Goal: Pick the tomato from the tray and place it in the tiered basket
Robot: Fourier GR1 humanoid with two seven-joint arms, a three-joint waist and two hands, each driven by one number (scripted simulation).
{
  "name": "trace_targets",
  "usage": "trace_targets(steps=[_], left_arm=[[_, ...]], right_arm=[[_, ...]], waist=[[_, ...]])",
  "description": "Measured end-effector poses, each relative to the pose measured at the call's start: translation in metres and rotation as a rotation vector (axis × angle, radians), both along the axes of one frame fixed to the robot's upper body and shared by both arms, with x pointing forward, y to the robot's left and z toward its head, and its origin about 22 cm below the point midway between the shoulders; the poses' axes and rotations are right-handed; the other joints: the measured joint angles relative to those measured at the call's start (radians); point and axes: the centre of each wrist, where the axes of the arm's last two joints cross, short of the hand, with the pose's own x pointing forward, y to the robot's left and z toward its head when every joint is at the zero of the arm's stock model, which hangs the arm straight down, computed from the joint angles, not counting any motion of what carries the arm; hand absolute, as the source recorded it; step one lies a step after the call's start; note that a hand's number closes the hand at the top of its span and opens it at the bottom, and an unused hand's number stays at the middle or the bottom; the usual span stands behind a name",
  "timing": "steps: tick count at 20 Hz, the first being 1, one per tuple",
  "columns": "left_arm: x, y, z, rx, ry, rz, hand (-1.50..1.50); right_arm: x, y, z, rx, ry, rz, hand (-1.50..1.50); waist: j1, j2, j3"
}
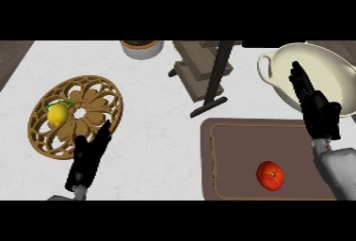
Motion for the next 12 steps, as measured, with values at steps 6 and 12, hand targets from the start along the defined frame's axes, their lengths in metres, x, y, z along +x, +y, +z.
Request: trace_targets(steps=[6,12], left_arm=[[0.029,-0.001,0.046,0.124,-0.277,-0.129,0.00],[0.037,0.016,0.085,0.252,-0.518,-0.208,0.00]], right_arm=[[-0.012,0.084,0.022,0.155,-0.069,0.605,1.50],[-0.046,0.080,0.009,0.124,-0.037,0.669,-1.50]], waist=[[0.056,0.003,0.026],[0.018,0.016,0.026]])
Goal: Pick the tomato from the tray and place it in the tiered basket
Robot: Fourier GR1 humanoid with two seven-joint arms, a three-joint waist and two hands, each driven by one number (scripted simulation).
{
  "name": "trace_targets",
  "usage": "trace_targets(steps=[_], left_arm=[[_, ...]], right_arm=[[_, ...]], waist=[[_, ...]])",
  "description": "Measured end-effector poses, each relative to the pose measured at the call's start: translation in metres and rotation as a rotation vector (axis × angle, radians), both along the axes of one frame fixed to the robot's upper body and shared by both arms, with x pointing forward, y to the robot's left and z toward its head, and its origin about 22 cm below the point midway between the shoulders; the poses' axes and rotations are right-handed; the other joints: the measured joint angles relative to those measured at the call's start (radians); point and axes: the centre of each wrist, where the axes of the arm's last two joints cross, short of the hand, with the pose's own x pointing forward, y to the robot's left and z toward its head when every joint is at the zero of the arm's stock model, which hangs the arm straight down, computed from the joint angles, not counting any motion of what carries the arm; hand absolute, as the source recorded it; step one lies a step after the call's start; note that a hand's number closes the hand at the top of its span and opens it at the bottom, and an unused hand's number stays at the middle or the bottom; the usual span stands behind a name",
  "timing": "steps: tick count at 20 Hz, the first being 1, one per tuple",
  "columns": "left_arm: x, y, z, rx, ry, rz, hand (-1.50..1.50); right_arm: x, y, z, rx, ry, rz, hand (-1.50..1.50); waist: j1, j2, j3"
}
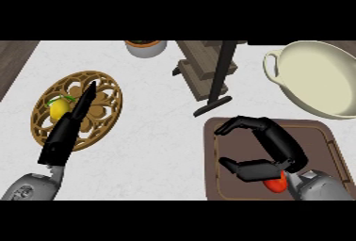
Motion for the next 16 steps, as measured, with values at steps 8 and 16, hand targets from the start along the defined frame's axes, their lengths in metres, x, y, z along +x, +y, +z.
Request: trace_targets(steps=[8,16], left_arm=[[-0.012,0.001,0.006,0.040,-0.078,-0.016,0.00],[-0.013,0.008,0.008,0.042,-0.074,0.000,0.00]], right_arm=[[-0.021,-0.038,0.041,-0.187,-0.035,0.202,-1.50],[-0.033,-0.065,0.124,-0.838,-0.150,0.224,-1.50]], waist=[[-0.005,0.009,-0.001],[-0.025,0.004,-0.003]])
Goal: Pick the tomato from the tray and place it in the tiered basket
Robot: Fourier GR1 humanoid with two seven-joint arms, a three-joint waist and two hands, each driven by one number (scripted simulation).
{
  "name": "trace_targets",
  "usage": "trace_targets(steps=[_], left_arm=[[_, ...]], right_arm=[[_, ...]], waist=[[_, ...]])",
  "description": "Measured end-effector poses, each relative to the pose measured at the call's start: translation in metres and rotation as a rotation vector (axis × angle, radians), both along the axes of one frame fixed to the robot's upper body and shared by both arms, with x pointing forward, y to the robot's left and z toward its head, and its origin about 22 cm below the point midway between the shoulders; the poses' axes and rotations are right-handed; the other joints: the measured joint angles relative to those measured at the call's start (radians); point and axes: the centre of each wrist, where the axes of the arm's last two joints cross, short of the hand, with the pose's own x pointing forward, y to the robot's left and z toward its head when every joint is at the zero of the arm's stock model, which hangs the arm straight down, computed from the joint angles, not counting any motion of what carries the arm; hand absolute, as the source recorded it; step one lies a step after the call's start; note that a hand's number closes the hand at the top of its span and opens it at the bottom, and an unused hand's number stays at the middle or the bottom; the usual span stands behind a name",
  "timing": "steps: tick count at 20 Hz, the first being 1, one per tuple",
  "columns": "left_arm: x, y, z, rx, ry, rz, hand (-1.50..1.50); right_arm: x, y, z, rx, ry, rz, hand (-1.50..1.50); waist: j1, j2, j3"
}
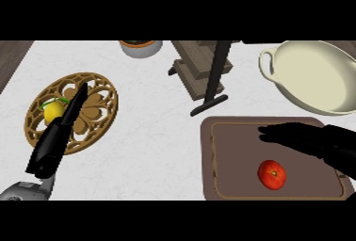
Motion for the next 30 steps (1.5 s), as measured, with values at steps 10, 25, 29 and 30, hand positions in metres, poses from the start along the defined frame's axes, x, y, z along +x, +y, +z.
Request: trace_targets(steps=[10,25,29,30], left_arm=[[-0.001,-0.003,0.003,0.008,-0.006,-0.008,0.00],[0.001,-0.005,0.006,0.001,-0.018,-0.023,0.00],[0.004,-0.001,0.006,0.003,-0.017,-0.023,0.00],[0.004,0.001,0.008,0.007,-0.021,-0.023,0.00]], right_arm=[[-0.065,0.030,0.022,-0.316,-0.094,-0.087,-1.50],[-0.085,0.074,-0.041,-0.549,-0.122,-0.237,-1.50],[-0.083,0.079,-0.055,-0.608,-0.167,-0.261,-1.50],[-0.085,0.082,-0.057,-0.621,-0.170,-0.259,-1.50]], waist=[[0.008,0.007,0.003],[0.025,0.010,0.004],[0.026,0.011,0.004],[0.026,0.012,0.004]])
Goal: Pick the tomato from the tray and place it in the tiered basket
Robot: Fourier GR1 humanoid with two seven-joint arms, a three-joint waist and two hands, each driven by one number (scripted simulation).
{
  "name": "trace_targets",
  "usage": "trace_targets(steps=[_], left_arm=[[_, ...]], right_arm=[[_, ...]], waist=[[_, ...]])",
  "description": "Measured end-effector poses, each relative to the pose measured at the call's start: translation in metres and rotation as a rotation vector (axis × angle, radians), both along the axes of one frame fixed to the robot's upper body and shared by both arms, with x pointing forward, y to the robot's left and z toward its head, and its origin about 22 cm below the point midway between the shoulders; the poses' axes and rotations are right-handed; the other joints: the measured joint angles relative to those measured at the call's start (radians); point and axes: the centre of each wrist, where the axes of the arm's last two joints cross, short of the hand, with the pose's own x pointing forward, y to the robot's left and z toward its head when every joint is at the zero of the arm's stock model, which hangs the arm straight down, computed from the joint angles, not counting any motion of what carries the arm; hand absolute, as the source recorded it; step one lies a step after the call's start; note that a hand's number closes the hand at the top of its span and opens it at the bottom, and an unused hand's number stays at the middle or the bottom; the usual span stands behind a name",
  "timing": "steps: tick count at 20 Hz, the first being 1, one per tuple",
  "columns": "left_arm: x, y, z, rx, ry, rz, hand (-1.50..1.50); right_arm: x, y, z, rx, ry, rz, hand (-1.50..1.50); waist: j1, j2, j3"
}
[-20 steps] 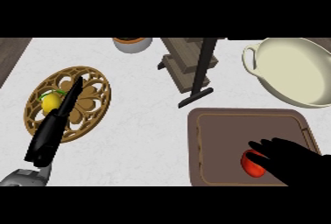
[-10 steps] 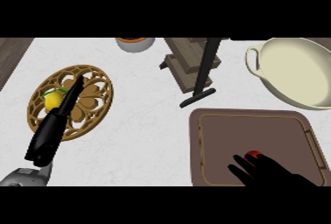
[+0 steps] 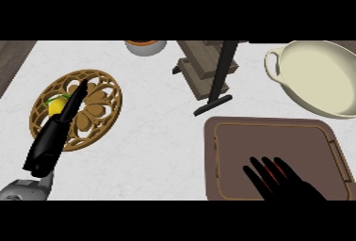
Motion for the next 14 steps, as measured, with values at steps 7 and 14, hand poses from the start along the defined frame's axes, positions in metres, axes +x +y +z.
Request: trace_targets(steps=[7,14], left_arm=[[0.001,0.000,-0.004,0.003,0.002,0.001,0.00],[0.001,0.004,-0.002,0.001,0.004,0.002,0.00]], right_arm=[[0.001,-0.010,-0.015,-0.088,0.036,0.002,-1.50],[0.011,-0.027,-0.024,-0.082,-0.027,-0.026,-1.50]], waist=[[-0.002,0.000,0.000],[-0.002,0.000,0.000]])
